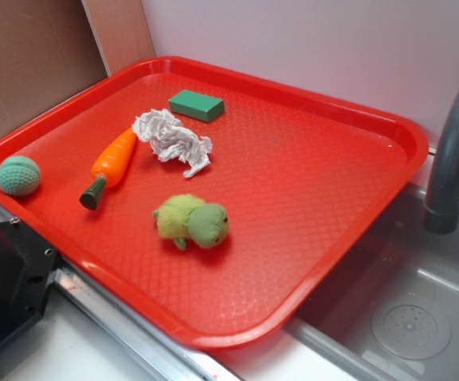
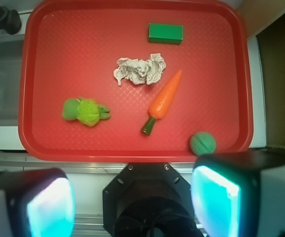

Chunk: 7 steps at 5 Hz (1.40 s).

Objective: Grab the green animal.

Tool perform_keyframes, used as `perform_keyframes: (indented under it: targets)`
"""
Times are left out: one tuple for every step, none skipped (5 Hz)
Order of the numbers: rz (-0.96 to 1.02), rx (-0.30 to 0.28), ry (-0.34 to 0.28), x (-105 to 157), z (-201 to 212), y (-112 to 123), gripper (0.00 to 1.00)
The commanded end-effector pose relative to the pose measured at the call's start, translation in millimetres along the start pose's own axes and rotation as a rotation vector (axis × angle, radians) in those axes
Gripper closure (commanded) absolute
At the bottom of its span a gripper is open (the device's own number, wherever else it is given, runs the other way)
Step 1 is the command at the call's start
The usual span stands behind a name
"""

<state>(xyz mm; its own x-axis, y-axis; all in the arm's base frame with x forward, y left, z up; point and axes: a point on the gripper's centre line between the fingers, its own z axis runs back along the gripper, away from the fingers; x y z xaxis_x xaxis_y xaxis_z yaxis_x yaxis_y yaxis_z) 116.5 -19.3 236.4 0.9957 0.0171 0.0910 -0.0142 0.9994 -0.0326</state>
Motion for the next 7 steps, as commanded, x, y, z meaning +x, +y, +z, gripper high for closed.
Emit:
perform_keyframes:
  targets:
    - [0.0,0.0,0.0,0,0,0,0.0]
    - [-0.211,0.022,-0.049,12,-10,-2,0.0]
    - [-0.426,0.008,-0.102,29,-20,-9,0.0]
    - [-0.668,-0.048,-0.154,40,-31,-14,0.0]
    - [-0.901,-0.171,-0.192,54,-49,-19,0.0]
    - [-1.063,-0.172,-0.208,62,-65,-25,0.0]
    - [-1.204,-0.167,-0.236,60,-74,-35,0.0]
